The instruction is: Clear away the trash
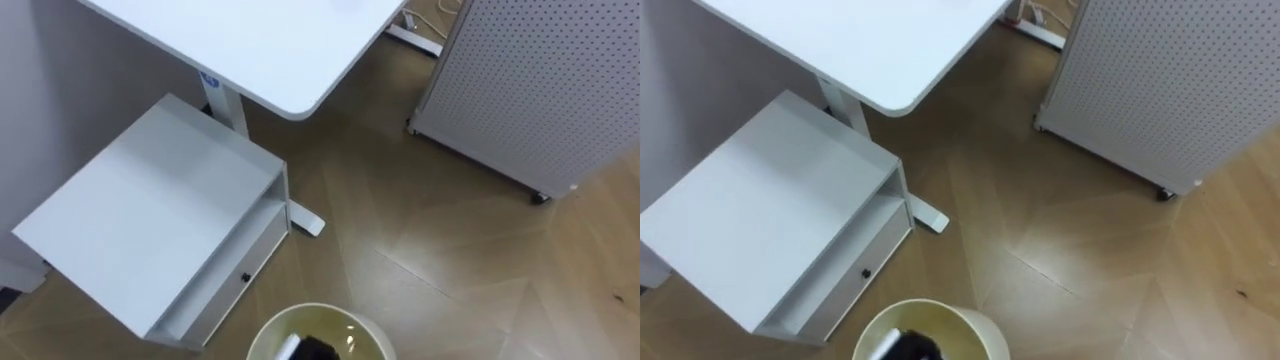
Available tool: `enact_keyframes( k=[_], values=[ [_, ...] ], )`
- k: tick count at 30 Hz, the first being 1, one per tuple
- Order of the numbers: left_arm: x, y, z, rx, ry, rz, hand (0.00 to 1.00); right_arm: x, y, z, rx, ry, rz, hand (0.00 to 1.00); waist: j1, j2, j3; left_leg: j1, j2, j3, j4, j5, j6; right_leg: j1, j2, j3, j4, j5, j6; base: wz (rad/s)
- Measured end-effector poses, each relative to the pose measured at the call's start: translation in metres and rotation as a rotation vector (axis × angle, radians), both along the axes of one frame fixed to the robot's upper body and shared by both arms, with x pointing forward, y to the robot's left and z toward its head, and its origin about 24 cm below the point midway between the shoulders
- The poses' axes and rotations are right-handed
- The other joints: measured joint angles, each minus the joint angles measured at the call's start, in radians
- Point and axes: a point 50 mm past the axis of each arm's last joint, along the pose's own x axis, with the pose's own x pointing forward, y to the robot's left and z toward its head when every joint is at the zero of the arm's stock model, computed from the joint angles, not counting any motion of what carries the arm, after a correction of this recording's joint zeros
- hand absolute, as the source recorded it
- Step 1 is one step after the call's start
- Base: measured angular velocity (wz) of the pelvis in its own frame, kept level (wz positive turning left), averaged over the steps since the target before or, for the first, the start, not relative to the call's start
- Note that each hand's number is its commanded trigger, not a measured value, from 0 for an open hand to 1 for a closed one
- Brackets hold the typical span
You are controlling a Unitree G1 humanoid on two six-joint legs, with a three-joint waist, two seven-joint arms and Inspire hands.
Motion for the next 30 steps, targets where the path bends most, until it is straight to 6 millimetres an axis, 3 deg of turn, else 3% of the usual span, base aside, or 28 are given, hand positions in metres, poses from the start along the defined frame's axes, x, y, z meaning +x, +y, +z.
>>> enact_keyframes(
  k=[1,4,13,22,30],
  values=[
    [-0.002,0.001,-0.002,-0.014,0.028,-0.005,1.00,-0.001,0.000,0.000,0.000,0.002,0.003,1.00,0.000,0.001,0.0001,0.007,0.000,0.000,-0.002,0.000,0.000,0.006,0.000,0.000,-0.001,0.000,0.000,-0.06],
    [-0.005,0.001,-0.004,-0.028,0.060,-0.036,0.00,-0.002,-0.001,-0.001,-0.003,0.001,0.007,1.00,0.003,0.001,0.0002,0.014,0.000,0.004,-0.008,0.003,-0.002,0.009,0.000,0.002,-0.002,0.000,-0.001,0.00],
    [-0.010,-0.002,-0.006,-0.053,0.097,-0.090,0.00,-0.002,-0.004,0.000,0.002,-0.006,-0.005,1.00,0.007,0.007,0.0011,0.011,0.002,0.010,-0.027,0.009,-0.004,0.005,0.005,-0.001,-0.023,0.007,-0.004,0.00],
    [-0.010,0.001,-0.005,-0.026,0.082,-0.100,0.00,-0.004,-0.009,-0.001,-0.012,0.001,-0.002,1.00,0.044,0.020,0.0012,0.018,0.000,0.012,-0.041,0.010,-0.005,0.007,0.005,-0.002,-0.028,0.008,-0.003,0.00],
    [-0.004,0.003,-0.001,0.013,0.028,-0.095,0.00,-0.008,-0.012,-0.003,-0.010,0.016,0.006,1.00,0.050,0.021,0.0021,0.036,-0.001,0.011,-0.051,0.010,-0.006,0.029,-0.002,-0.023,-0.032,0.008,-0.003,0.00]
  ],
)
